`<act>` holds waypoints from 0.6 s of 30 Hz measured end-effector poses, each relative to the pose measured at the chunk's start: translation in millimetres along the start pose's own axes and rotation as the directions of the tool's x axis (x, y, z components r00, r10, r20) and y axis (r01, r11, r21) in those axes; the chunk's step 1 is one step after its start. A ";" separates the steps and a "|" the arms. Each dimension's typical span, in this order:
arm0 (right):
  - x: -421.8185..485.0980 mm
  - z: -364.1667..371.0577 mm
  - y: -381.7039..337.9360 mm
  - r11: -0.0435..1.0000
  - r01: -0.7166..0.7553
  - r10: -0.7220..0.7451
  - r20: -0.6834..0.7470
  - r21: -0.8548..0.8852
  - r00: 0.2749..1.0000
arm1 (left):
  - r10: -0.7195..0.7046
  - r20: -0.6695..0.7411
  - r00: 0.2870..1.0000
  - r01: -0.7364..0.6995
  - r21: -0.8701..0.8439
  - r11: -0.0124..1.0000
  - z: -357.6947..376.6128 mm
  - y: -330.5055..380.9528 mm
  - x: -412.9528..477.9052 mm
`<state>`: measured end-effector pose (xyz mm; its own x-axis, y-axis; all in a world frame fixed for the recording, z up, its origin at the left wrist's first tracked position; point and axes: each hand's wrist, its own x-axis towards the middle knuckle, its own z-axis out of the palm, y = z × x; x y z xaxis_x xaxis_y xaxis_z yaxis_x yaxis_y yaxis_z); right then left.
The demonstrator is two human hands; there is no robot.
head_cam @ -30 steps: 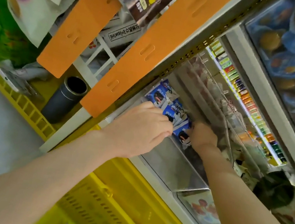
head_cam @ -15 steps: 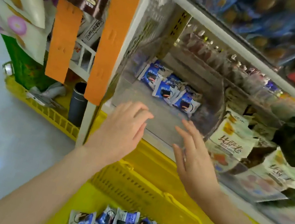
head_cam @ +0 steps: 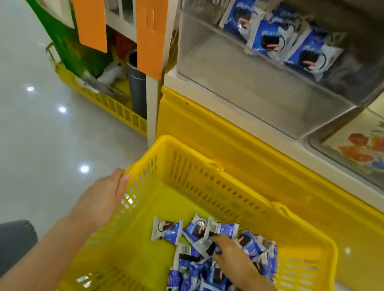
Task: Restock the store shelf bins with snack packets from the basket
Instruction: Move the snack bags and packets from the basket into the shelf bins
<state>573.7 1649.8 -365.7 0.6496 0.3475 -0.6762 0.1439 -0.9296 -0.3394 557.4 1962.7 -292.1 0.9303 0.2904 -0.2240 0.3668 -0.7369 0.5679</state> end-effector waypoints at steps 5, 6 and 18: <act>13.8 24.4 18.3 0.997 -0.081 0.082 0.110 -0.010 0.991 | 0.053 -0.085 0.995 -0.059 -0.077 0.995 8.2 -7.3 0.7; 15.5 25.3 18.7 0.996 -0.081 0.083 0.104 -0.025 0.991 | 0.063 -0.095 0.993 -0.070 -0.078 0.994 8.7 -7.6 2.0; -6.7 3.3 -1.6 0.997 -0.071 0.071 -0.051 0.004 0.996 | 0.041 -0.241 0.970 -0.039 0.011 0.999 6.8 11.1 -11.7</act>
<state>566.7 1649.4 -362.8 0.6952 0.2739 -0.6646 0.0943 -0.9513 -0.2934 550.6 1947.0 -288.6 0.9170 0.3989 -0.0027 0.3299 -0.7547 0.5671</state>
